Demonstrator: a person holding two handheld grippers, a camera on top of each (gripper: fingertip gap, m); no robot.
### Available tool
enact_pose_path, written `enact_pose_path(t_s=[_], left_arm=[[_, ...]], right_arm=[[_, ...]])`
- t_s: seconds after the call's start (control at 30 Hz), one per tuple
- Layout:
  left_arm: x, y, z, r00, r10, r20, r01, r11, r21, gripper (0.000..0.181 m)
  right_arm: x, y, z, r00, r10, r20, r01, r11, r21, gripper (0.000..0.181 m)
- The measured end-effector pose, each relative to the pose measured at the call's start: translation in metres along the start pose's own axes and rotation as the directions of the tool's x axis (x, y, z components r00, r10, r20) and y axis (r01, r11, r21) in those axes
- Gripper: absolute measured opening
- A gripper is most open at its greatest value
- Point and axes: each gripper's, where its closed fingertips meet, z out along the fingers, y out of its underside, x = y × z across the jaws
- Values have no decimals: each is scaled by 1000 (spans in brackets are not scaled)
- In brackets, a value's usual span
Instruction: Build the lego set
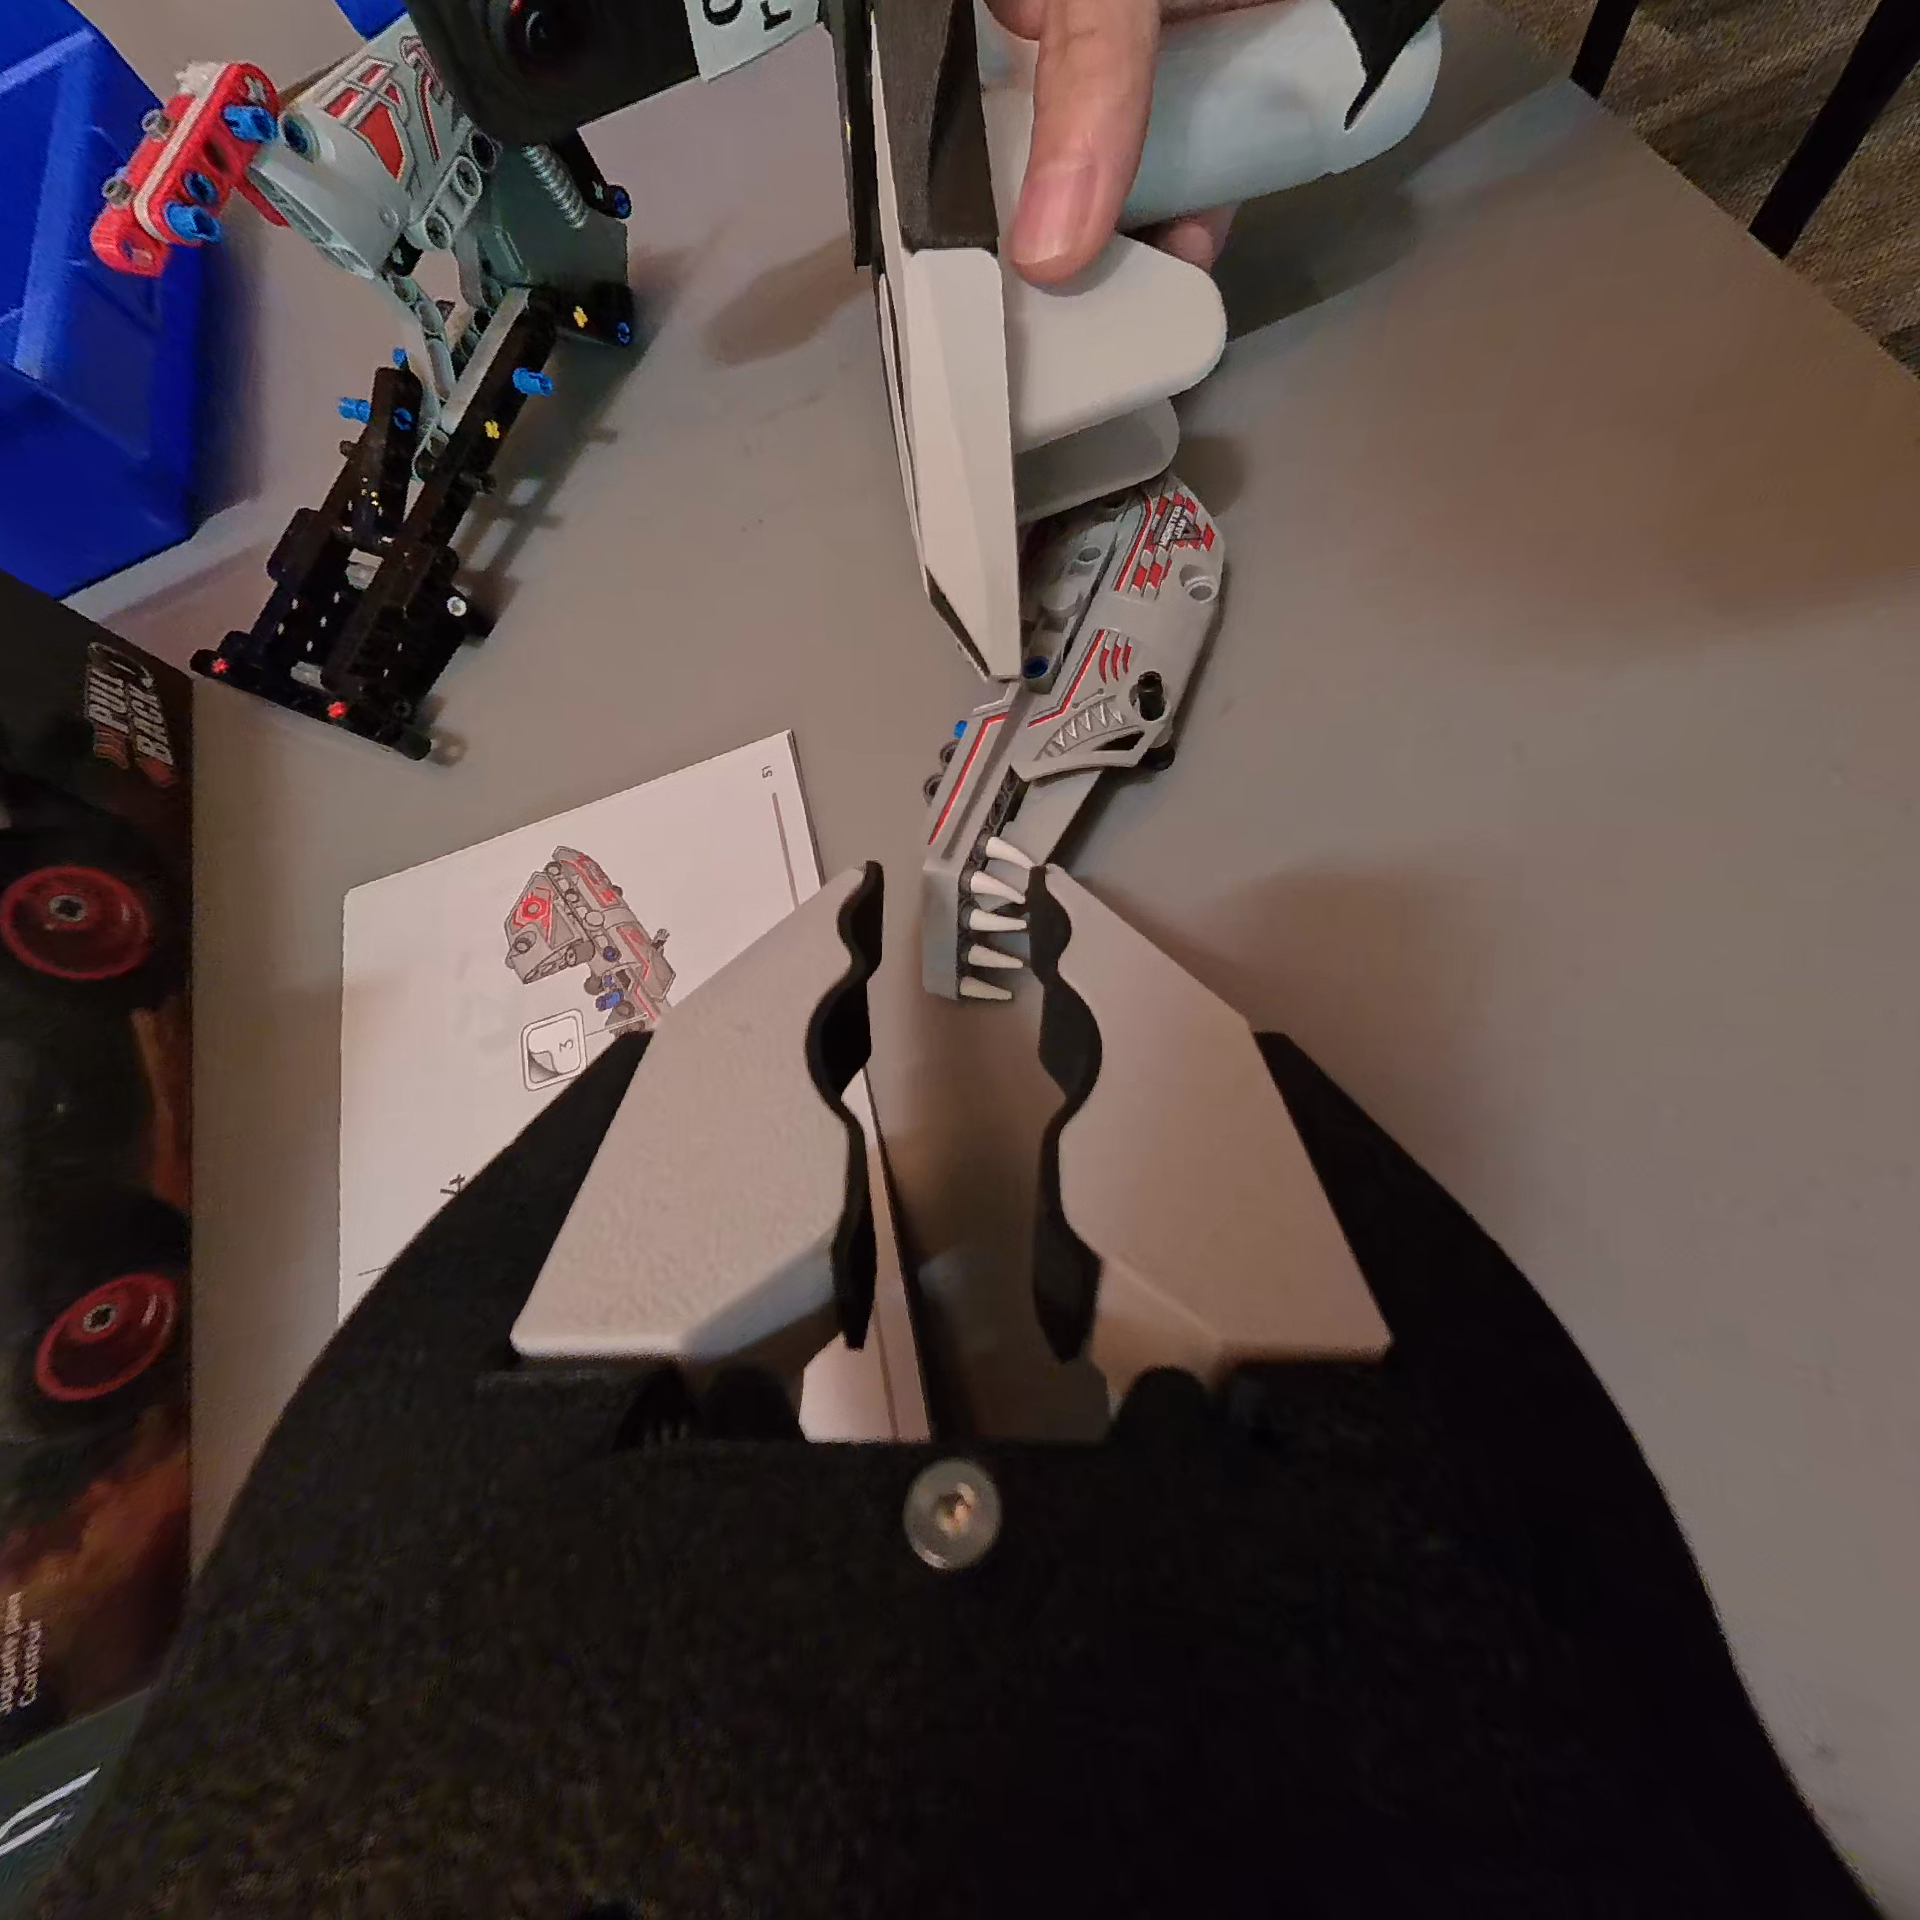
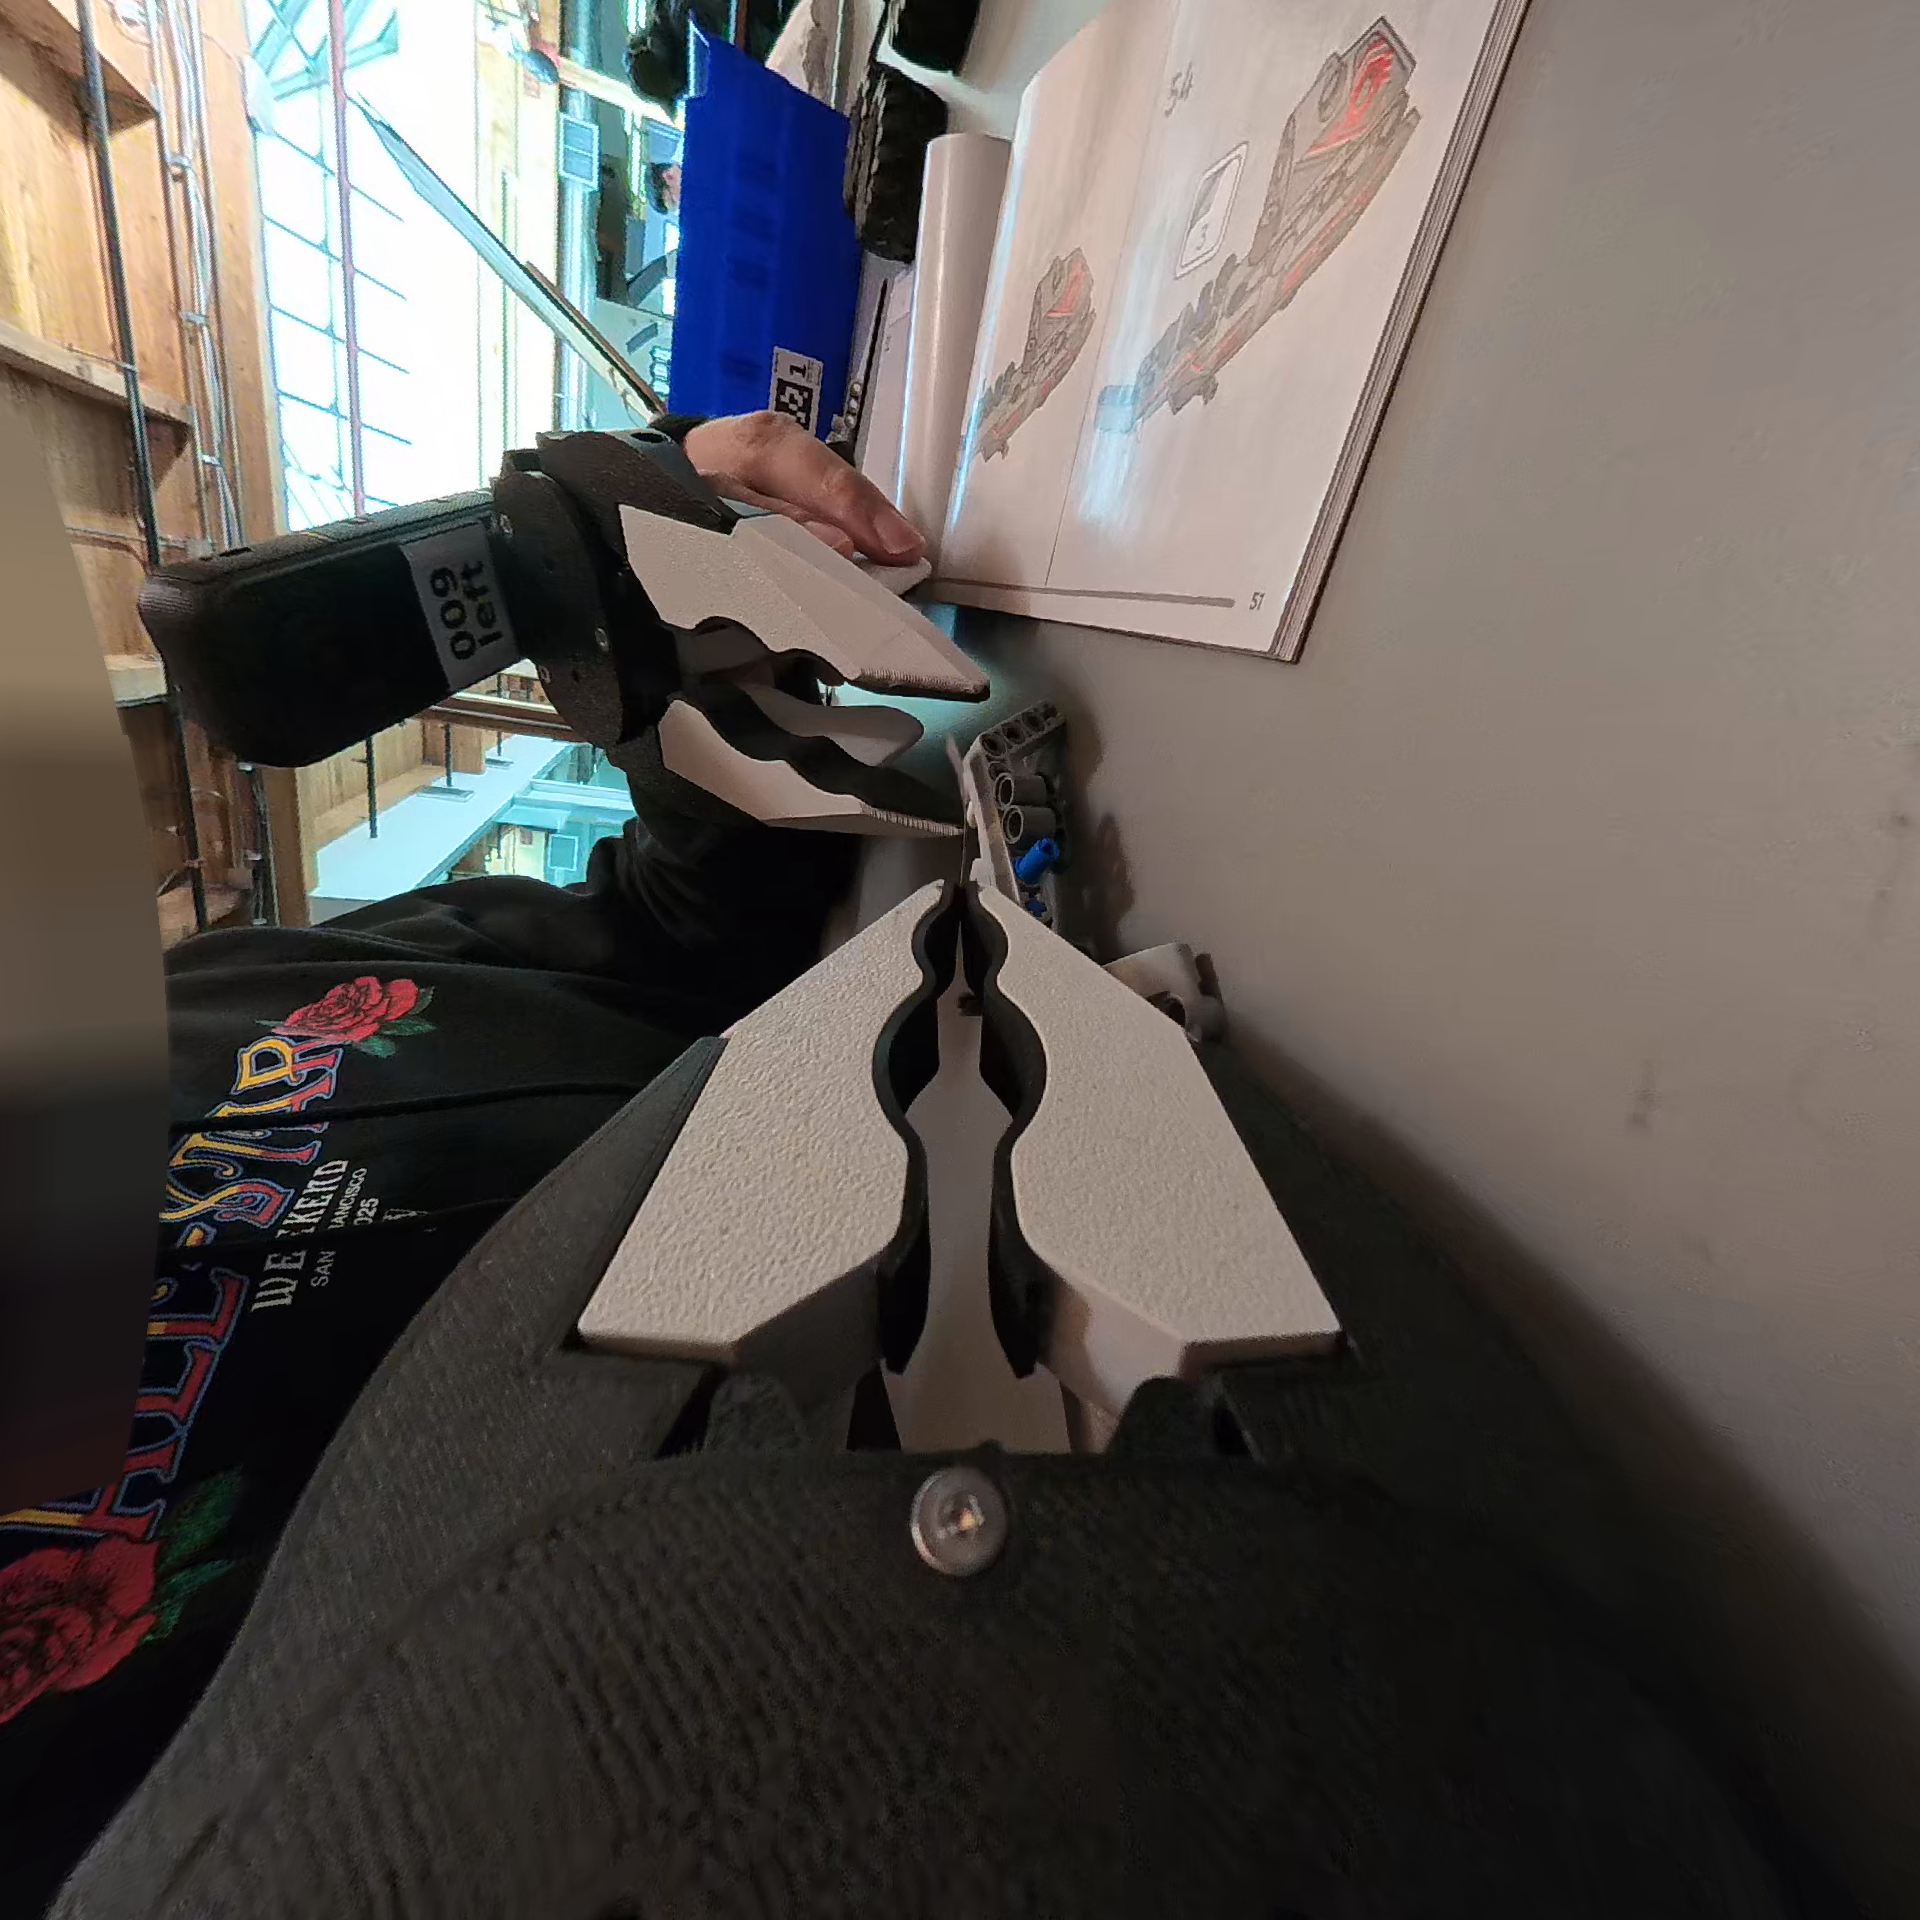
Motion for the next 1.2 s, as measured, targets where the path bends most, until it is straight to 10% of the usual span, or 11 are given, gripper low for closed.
enact_pose_path(t_s=[1.2], left_arm=[[4,-3,1,995,-90,-49,91,996,18,12]], right_arm=[[-1,4,-2,999,14,29,-14,1000,-13,0]])
